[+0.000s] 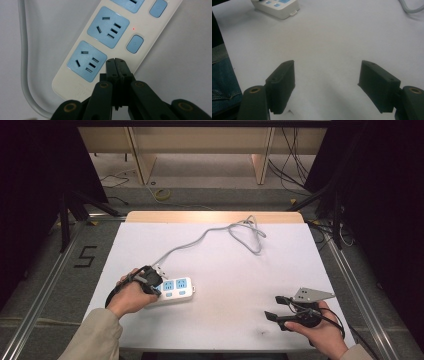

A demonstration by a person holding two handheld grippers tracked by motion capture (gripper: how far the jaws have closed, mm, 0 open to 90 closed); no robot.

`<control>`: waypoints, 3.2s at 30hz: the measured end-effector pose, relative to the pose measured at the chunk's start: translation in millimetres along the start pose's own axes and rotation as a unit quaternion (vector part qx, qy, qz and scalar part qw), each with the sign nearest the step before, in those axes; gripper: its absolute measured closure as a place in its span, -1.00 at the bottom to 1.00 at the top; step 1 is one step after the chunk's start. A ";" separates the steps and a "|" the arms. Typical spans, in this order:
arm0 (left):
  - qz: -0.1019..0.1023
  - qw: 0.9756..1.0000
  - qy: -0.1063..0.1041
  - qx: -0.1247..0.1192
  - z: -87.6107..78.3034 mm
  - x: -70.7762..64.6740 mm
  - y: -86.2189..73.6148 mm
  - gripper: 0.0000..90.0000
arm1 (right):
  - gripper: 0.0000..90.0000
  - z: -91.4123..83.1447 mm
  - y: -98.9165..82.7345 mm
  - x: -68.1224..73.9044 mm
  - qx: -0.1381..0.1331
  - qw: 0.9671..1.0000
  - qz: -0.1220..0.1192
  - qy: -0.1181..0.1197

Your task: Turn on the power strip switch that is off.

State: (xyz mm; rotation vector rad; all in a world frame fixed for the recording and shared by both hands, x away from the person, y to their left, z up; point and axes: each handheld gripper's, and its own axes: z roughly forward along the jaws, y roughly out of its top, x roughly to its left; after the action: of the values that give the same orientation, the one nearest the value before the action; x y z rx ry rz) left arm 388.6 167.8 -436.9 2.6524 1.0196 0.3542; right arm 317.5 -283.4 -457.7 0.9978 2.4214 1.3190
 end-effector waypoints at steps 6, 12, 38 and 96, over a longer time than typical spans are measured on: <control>-0.003 1.000 -0.015 -0.008 1.4 -1.3 0.9 1.00 | -0.35 0.0 0.0 0.2 0.000 1.000 0.000 0.001; -0.001 1.000 0.002 -0.003 2.8 -2.5 4.8 1.00 | -0.35 -0.4 -0.1 0.2 -0.001 1.000 -0.001 0.001; -0.002 1.000 -0.001 0.003 -2.9 2.5 1.3 1.00 | -0.35 0.1 0.1 -0.3 0.001 1.000 0.001 0.003; 0.001 1.000 0.009 0.013 1.0 1.1 1.6 1.00 | -0.35 -0.4 0.4 1.1 0.002 1.000 -0.001 0.005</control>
State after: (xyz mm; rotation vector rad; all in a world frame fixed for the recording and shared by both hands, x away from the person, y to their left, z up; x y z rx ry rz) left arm 390.6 167.3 -437.2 2.6789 1.0346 0.3679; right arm 316.7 -282.8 -457.0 0.9917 2.4320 1.3225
